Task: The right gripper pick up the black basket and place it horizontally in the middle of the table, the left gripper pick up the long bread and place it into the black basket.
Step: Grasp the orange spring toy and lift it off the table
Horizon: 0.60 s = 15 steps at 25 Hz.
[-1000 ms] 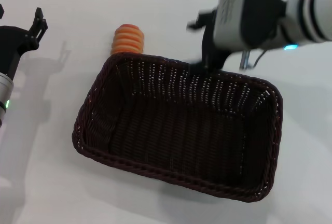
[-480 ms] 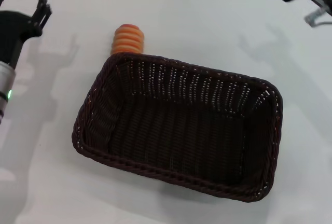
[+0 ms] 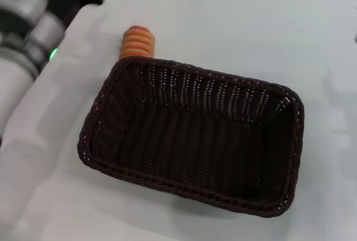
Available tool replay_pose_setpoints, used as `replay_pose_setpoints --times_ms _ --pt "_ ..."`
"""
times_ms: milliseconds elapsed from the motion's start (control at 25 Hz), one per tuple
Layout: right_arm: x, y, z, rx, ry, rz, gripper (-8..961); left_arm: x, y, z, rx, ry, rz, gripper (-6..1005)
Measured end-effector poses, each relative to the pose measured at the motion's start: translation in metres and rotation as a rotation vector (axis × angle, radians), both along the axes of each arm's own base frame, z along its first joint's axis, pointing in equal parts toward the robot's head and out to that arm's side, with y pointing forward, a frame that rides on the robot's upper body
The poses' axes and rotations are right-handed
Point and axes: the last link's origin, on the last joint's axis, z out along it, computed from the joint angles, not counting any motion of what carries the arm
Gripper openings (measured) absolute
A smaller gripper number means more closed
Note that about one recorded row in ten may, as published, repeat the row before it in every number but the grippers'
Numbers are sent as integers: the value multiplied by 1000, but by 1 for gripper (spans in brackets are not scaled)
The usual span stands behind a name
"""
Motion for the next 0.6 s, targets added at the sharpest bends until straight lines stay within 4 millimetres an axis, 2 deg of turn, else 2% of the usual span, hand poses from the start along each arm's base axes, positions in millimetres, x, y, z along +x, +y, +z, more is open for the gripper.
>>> replay_pose_setpoints --times_ms 40,80,200,280,320,480,520,600 --pt "11 -8 0 18 25 -3 825 20 10 4 -49 34 11 847" --pt "11 -8 0 18 25 -3 824 20 10 4 -49 34 11 846" --pt "21 -14 -1 8 20 -28 824 46 26 13 -121 118 105 844" --pt "26 -18 -2 5 16 -44 824 53 29 16 -139 135 135 844" --pt "30 -22 -3 2 12 -59 824 73 34 21 -205 181 225 844" --pt "34 -25 -3 -1 10 -72 824 89 34 21 -280 228 309 843" --pt "34 -26 -3 -1 10 -73 824 104 30 19 -376 288 395 843" --pt "34 -26 -3 -2 10 -74 824 109 28 18 -428 306 435 843"
